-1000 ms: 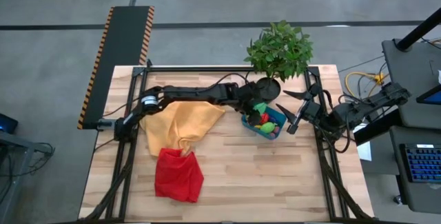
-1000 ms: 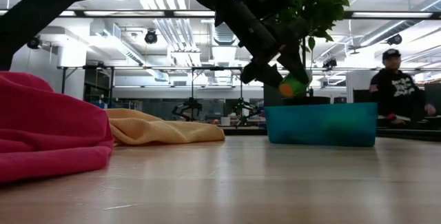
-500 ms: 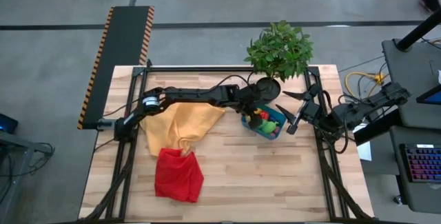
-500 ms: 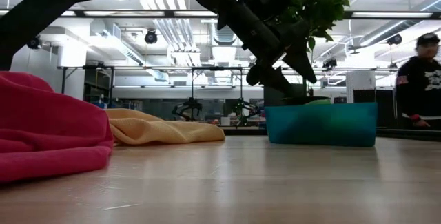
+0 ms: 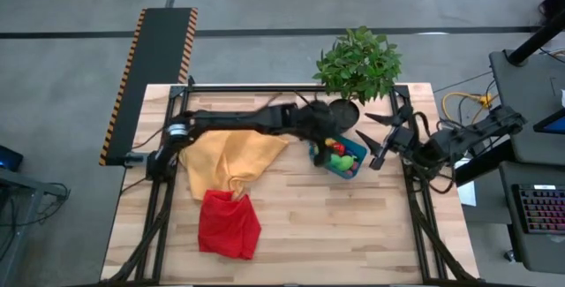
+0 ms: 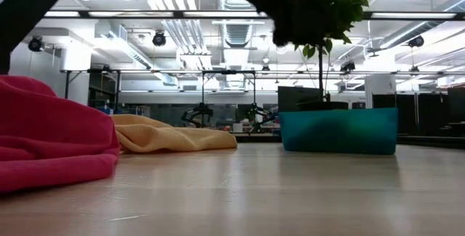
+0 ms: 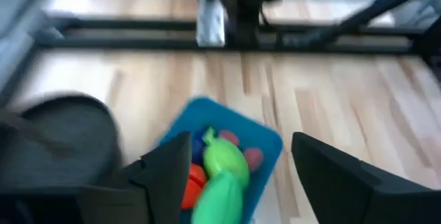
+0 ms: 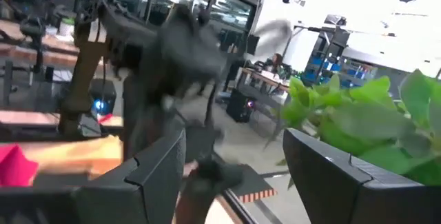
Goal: Pick and placing Produce into tupperware
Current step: Return to Home Position
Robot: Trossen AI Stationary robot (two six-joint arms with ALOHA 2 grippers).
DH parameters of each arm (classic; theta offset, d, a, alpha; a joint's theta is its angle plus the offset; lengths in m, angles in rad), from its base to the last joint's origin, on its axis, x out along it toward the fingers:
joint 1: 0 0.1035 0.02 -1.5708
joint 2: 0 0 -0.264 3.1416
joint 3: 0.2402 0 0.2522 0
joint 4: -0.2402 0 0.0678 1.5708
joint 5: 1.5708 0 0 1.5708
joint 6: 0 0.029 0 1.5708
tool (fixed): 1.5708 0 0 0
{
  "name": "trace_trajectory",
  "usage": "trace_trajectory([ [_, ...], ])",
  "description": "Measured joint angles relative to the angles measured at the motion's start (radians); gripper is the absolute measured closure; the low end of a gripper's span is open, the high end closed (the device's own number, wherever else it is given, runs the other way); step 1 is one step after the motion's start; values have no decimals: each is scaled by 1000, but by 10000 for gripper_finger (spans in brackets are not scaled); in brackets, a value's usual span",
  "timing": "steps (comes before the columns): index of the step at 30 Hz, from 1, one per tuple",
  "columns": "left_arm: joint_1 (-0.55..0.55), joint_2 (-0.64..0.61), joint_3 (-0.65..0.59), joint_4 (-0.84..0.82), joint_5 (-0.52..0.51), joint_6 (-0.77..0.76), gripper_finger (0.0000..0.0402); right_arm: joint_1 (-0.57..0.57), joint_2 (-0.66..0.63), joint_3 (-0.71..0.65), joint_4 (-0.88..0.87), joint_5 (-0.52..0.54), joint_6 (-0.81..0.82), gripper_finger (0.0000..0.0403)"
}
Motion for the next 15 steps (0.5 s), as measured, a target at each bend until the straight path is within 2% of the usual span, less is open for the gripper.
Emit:
trace_trajectory([
  [4,-9,-111,-4,-7,-21,71,193,1,3,23,-6,-56,22,165],
  [7,-33,-219,-28,-3,-77,108,219,1,1,38,-10,-148,53,165],
  [12,-85,-428,-142,39,-218,174,273,3,-7,65,-154,-532,83,169],
  [15,-122,-557,-245,118,-251,183,310,3,-9,69,-185,-710,126,180],
])
